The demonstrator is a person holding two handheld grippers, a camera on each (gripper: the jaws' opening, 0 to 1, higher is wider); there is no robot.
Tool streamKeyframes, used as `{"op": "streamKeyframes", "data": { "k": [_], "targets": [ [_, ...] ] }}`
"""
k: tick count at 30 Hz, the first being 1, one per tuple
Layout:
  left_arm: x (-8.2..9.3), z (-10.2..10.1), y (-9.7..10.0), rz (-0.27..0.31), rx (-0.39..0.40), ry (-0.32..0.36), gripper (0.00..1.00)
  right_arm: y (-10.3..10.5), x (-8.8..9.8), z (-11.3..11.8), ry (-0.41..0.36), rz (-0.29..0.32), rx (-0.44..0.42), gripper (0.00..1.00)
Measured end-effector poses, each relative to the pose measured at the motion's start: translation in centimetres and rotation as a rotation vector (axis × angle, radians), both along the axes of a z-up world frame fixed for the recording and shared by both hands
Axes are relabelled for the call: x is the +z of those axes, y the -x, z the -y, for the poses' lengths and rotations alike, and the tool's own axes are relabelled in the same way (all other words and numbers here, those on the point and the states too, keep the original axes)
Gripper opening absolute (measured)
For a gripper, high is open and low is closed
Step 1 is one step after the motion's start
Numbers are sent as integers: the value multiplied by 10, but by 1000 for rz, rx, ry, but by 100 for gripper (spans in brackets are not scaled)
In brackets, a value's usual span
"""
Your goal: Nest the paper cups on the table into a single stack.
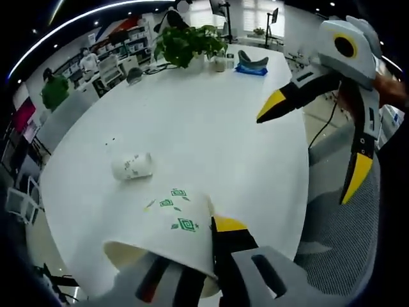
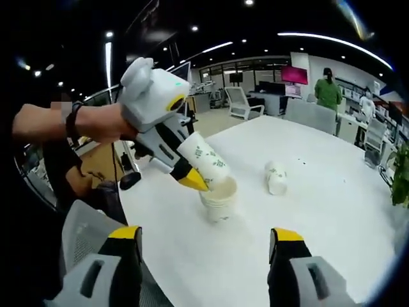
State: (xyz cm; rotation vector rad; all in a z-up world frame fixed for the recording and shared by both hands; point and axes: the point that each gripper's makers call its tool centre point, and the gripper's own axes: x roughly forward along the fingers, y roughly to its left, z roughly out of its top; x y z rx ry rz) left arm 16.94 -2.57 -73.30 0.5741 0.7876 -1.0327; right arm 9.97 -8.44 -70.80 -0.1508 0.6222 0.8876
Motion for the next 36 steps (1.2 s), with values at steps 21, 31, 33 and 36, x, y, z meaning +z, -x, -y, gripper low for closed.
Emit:
{"op": "streamKeyframes", "data": {
  "k": [21,31,33,36],
  "targets": [
    [-10,-1,-1,-18,-18,-45,1,-5,-7,-1,-17,-14,-12,83],
    [-13,-2,1,-16,-28,-61,9,-7,-10,-1,-28,-28,-25,82],
    [-13,-3,1,-20,-24,-60,12,-9,-10,0,-35,-29,-25,82],
    [-13,-5,1,-27,-20,-51,12,-13,-10,5,-42,-34,-43,82]
  ]
}}
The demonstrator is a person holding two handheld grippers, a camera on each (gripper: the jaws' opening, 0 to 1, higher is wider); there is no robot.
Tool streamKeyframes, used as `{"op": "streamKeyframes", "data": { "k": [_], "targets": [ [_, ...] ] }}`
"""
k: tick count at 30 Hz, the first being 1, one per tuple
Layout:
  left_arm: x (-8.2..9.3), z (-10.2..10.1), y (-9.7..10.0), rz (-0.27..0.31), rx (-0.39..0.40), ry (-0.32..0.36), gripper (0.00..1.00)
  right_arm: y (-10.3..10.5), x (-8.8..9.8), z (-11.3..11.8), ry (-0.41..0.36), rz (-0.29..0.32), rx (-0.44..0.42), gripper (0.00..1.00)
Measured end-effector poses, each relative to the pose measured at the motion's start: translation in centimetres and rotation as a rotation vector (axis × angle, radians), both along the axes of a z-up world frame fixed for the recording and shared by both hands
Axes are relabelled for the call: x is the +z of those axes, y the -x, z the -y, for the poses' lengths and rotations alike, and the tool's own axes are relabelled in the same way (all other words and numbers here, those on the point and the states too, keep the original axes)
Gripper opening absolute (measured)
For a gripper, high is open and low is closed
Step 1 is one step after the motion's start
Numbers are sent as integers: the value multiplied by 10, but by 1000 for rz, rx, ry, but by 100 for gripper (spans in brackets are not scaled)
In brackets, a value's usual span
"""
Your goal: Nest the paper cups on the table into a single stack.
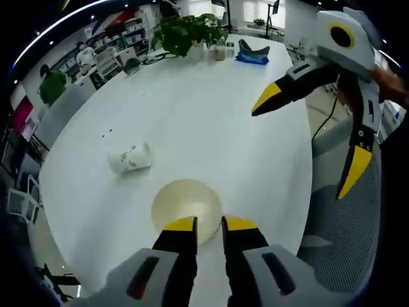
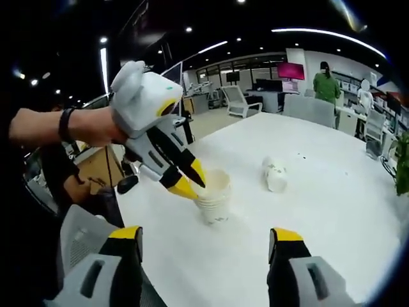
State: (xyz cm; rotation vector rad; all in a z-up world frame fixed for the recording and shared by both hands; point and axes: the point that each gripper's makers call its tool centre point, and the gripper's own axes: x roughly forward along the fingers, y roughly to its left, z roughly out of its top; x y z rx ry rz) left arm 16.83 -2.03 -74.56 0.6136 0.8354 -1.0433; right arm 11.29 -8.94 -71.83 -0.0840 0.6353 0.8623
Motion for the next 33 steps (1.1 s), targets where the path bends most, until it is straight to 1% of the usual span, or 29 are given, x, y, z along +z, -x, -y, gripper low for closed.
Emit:
{"op": "streamKeyframes", "data": {
  "k": [2,4,5,7,8,10,11,12,14,15,16,17,18,19,20,22,24,26,28,30,31,32,33],
  "targets": [
    [2,-3,-1,4,13,7,16,-5,1,3,-11,-1,-10,82],
    [5,-6,-5,11,45,34,21,-9,4,8,-22,1,-21,82],
    [8,-7,-5,10,60,53,25,-15,5,11,-26,2,-27,82],
    [13,-7,-7,18,77,87,29,-20,7,11,-35,3,-30,82],
    [21,-5,-4,42,76,107,30,-25,9,12,-45,4,-36,81],
    [29,-9,-2,79,99,112,33,-32,15,12,-71,7,-49,81],
    [31,-9,-2,82,104,116,35,-34,16,12,-77,7,-53,81],
    [31,-11,-4,95,128,149,36,-43,18,13,-90,10,-62,81],
    [38,-11,-3,98,164,195,41,-58,19,15,-97,11,-75,81],
    [40,-14,-2,99,187,215,43,-62,19,15,-97,10,-77,81],
    [41,-20,-5,98,232,249,46,-71,18,16,-99,4,-84,81],
    [43,-22,-6,113,248,272,51,-78,18,17,-101,0,-89,80],
    [43,-29,-12,142,268,281,54,-82,17,17,-107,-9,-93,80],
    [44,-37,-16,187,281,274,57,-93,17,18,-122,-23,-98,80],
    [43,-41,-15,196,289,274,61,-98,18,17,-130,-21,-101,80],
    [44,-45,-8,187,323,296,65,-108,18,15,-133,-25,-108,80],
    [44,-54,-9,179,358,317,65,-123,14,16,-125,-31,-121,80],
    [45,-58,-7,177,383,329,67,-137,9,16,-132,-57,-150,80],
    [46,-62,-3,162,415,346,67,-142,8,12,-137,-69,-163,80],
    [46,-68,-1,159,431,353,67,-160,2,13,-141,-88,-184,80],
    [46,-70,0,157,436,354,68,-162,4,11,-138,-92,-187,80],
    [45,-75,0,158,444,355,68,-168,1,8,-135,-93,-192,80],
    [45,-76,1,157,450,356,68,-177,-8,8,-131,-100,-194,80]
  ]
}}
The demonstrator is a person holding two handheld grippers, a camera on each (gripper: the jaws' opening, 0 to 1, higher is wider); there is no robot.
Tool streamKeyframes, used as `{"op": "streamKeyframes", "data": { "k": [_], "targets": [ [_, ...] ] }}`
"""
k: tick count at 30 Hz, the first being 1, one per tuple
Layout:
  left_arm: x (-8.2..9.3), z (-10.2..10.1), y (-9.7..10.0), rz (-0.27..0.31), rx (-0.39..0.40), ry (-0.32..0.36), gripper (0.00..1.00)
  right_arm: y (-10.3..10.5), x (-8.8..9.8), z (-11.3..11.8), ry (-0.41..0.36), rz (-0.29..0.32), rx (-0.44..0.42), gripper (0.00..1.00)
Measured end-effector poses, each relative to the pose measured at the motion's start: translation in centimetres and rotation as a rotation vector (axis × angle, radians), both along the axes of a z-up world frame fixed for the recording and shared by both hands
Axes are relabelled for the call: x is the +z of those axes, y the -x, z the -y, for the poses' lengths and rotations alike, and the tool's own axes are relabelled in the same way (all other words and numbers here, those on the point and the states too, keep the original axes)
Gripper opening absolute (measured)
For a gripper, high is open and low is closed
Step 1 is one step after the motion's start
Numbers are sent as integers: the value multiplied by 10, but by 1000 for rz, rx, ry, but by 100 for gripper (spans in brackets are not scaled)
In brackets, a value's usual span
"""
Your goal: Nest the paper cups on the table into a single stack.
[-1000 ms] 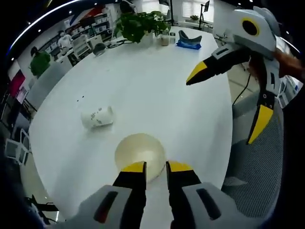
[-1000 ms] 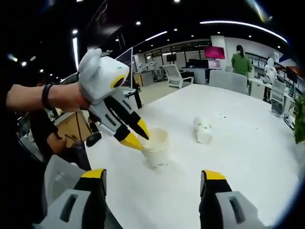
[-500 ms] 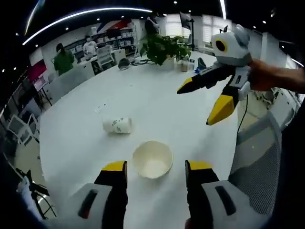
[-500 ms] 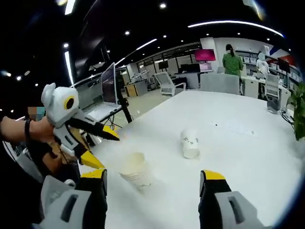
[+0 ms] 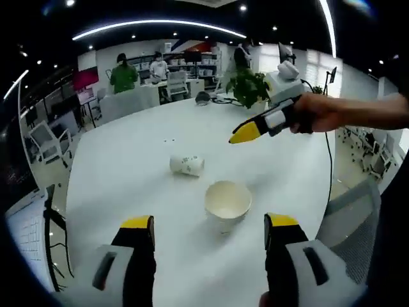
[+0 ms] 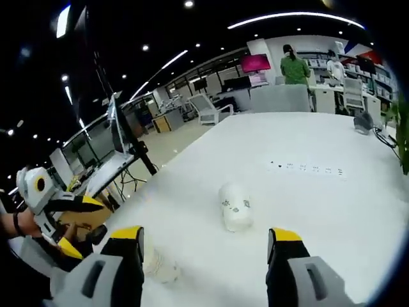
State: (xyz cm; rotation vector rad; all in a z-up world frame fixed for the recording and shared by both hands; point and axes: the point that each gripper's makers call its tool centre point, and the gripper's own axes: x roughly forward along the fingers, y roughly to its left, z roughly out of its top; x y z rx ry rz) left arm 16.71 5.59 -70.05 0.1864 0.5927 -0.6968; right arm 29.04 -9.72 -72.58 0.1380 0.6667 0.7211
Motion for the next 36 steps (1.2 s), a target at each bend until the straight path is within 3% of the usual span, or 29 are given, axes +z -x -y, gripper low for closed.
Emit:
{"op": "streamKeyframes", "data": {
  "k": [3,5,6,10,11,14,19,22,25,28,31,36],
  "targets": [
    [-1,-3,3,-8,17,11,67,-8,-10,-6,2,-26,-2,80],
    [-2,-6,6,-17,33,19,67,-18,-24,-12,-40,-85,-43,80],
    [-2,-8,8,-20,42,25,67,-32,-29,-9,-26,-84,-53,80],
    [-1,-12,15,-24,62,19,66,-50,-54,-13,25,-84,-79,78],
    [0,-14,17,-26,70,18,65,-59,-57,-8,75,-42,-102,77],
    [0,-19,21,-34,81,14,65,-58,-61,-14,118,-38,-78,76],
    [-3,-28,27,-50,102,9,64,-75,-90,-31,211,-26,-8,73],
    [-5,-33,31,-59,114,4,64,-80,-93,-36,236,-28,-1,63],
    [-8,-37,34,-69,127,1,63,-82,-93,-45,270,-25,33,63],
    [-9,-40,37,-74,140,4,63,-90,-105,-47,352,-24,67,57],
    [-8,-43,38,-74,150,7,63,-85,-109,-42,441,-25,106,37],
    [-10,-50,41,-76,168,6,62,-86,-109,-45,415,-31,105,37]
  ]
}}
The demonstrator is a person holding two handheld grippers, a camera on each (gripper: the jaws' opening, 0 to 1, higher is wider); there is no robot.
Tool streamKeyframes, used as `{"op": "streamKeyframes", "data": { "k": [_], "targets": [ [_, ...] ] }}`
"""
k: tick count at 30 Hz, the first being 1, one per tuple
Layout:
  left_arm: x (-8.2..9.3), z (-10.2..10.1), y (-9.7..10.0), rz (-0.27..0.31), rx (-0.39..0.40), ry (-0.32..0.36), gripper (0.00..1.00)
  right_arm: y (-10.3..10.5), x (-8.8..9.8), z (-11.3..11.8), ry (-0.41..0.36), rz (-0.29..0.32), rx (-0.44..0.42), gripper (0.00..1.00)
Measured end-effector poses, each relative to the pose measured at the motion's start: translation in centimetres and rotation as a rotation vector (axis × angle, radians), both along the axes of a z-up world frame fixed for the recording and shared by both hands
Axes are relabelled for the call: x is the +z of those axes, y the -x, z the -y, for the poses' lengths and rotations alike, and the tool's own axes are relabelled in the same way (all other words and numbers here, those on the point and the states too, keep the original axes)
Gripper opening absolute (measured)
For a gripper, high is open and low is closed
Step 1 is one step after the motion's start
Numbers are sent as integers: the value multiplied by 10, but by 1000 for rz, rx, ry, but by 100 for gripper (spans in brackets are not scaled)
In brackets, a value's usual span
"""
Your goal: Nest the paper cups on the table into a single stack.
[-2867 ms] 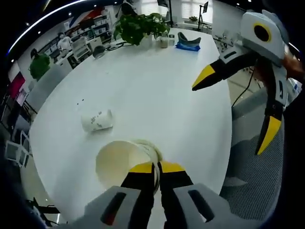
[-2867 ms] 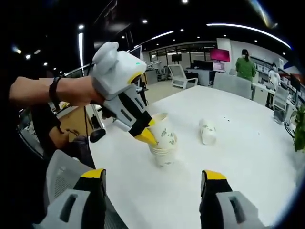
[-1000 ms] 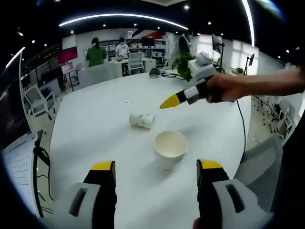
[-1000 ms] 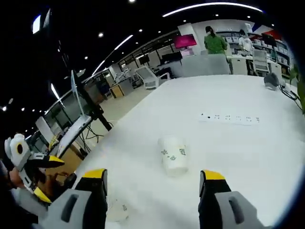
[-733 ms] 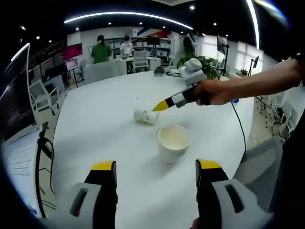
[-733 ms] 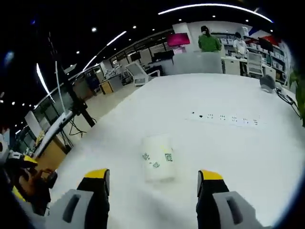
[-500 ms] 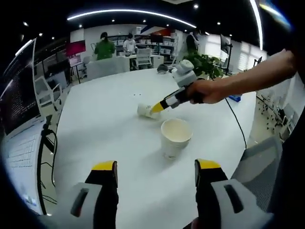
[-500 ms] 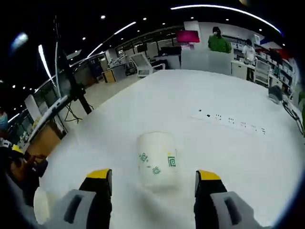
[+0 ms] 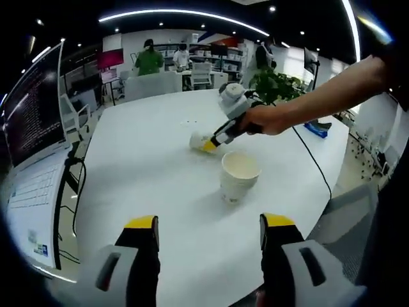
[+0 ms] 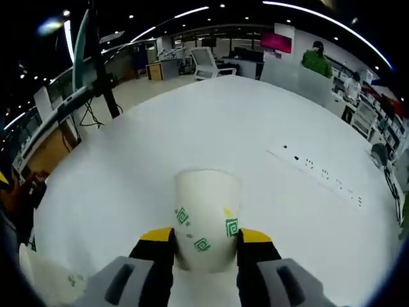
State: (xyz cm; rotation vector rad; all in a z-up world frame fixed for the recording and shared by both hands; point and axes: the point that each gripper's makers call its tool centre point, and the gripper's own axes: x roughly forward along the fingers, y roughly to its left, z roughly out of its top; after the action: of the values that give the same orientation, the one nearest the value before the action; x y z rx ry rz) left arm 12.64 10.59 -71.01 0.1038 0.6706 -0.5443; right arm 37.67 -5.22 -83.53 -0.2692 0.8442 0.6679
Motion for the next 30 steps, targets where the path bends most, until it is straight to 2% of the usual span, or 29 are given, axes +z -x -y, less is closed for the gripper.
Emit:
{"op": "streamKeyframes", "data": {
  "k": [3,4,8,11,14,16,19,26,30],
  "targets": [
    [-2,-1,1,-7,0,-5,62,1,-2,4,10,-6,11,36],
    [-4,-1,1,-9,-1,-6,61,7,0,5,6,-10,11,36],
    [-5,2,-1,-8,-10,-15,62,8,7,5,-33,-3,3,36],
    [-5,3,-6,-9,-10,-20,62,9,20,13,-58,25,0,36],
    [-3,7,-11,-4,-19,-14,62,16,42,26,-81,54,-15,36],
    [-1,12,-15,5,-33,-11,63,14,44,30,-88,69,-12,36],
    [1,17,-20,10,-52,-11,65,17,59,41,-94,95,-14,36],
    [9,26,-34,22,-77,23,66,24,91,65,-108,156,-44,36],
    [14,29,-40,25,-78,56,68,32,106,69,-127,184,-48,36]
  ]
}}
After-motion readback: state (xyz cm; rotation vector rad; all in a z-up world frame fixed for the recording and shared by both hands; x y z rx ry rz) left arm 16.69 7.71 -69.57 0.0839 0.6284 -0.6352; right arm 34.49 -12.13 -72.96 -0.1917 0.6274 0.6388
